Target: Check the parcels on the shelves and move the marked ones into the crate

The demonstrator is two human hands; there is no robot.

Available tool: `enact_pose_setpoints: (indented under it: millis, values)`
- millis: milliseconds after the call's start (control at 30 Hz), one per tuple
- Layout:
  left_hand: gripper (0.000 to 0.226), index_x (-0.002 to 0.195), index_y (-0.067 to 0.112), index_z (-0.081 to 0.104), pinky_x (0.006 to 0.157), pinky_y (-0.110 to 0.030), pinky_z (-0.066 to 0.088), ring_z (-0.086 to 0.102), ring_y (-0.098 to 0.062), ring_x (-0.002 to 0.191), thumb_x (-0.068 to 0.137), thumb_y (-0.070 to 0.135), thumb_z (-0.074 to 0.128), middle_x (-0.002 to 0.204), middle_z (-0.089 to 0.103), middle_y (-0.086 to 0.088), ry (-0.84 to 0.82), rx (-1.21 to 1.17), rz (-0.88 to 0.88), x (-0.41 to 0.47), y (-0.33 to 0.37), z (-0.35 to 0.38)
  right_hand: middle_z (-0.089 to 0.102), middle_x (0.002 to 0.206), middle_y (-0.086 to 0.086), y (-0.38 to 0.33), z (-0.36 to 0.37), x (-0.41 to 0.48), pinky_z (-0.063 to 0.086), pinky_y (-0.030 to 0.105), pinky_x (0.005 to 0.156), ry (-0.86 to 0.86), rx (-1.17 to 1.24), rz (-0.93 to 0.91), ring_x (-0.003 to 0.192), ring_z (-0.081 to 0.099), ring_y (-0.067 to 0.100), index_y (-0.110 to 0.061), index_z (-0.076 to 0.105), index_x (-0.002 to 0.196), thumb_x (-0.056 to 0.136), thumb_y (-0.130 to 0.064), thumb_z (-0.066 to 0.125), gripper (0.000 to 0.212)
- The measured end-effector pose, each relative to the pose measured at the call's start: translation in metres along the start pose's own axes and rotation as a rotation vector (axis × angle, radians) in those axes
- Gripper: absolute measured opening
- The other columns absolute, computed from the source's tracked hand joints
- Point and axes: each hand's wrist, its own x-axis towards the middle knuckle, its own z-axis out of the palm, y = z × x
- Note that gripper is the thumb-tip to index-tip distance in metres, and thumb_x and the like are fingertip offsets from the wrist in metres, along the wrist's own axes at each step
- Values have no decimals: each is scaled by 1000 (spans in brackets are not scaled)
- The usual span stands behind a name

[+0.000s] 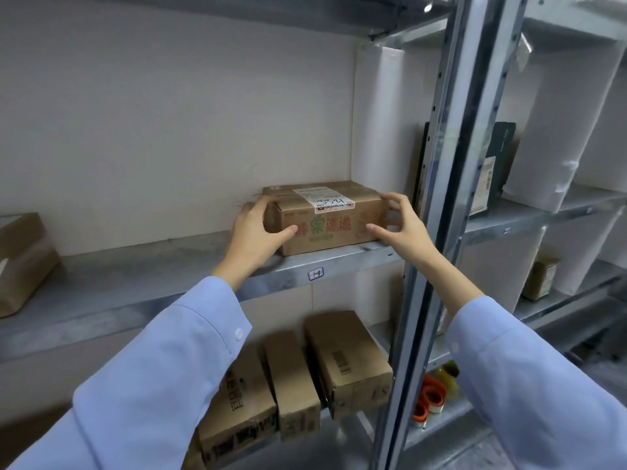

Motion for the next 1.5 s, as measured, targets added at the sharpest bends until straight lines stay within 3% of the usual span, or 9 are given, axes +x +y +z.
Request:
enact_pose_setpoints:
  millis: [100,200,433,567,700,933,1100,1300,1500]
  values:
    - [65,134,27,47,96,-35,43,53,-22,118,77,39,76,127,55,-1,72,51,29,-18,3,3,48,142,-1,0,0,-13,41,28,100,63,-39,-68,124,47,11,-24,42,138,87,-24,74,61]
    - [65,137,25,45,100,-43,44,51,-20,122,80,38,73,133,51,2,154,128,131,-44,9,14,49,139,0,10,2,-28,45,35,102,114,-82,-113,122,50,16,-22,44,138,89,-24,72,56]
    - [63,141,20,46,110,-37,26,36,-21,137,86,44,65,150,40,1,323,404,174,-99,27,54,50,136,-4,43,-7,-60,44,31,101,2,-155,-242,121,47,7,-22,48,138,94,-28,65,48]
    - [68,149,22,36,114,-41,21,28,-21,143,90,50,54,156,32,1,251,458,108,-134,31,83,47,144,-2,69,-6,-76,33,26,108,-98,-211,-281,133,42,14,-22,44,144,96,-35,61,54]
    - [73,153,22,28,114,-36,20,24,-19,146,90,56,45,160,27,2,129,571,24,-173,19,116,37,155,-3,98,6,-101,23,24,112,-223,-236,-259,143,28,13,-23,35,151,96,-39,60,62]
    - [80,155,22,22,116,-37,20,19,-16,148,91,60,50,161,23,2,-163,650,-190,-226,-21,168,28,160,-1,164,37,-143,30,39,118,-443,-312,-148,147,23,17,-25,27,155,92,-43,63,75]
    - [82,155,21,22,116,-34,17,19,-17,148,90,62,51,161,24,1,-267,676,-258,-235,-41,194,25,161,1,200,55,-153,31,46,116,-528,-312,0,148,21,20,-24,24,155,90,-45,66,81]
    - [87,155,20,20,114,-35,18,19,-18,148,87,64,52,160,26,0,-372,739,-301,-229,-63,218,21,161,5,229,71,-157,36,46,113,-607,-338,76,147,23,25,-26,21,156,84,-43,73,91]
    - [89,154,20,24,114,-37,23,27,-20,145,83,61,60,157,33,-2,-371,680,-286,-219,-79,233,13,163,5,245,81,-156,35,41,112,-627,-233,172,147,24,26,-25,20,155,80,-35,79,96]
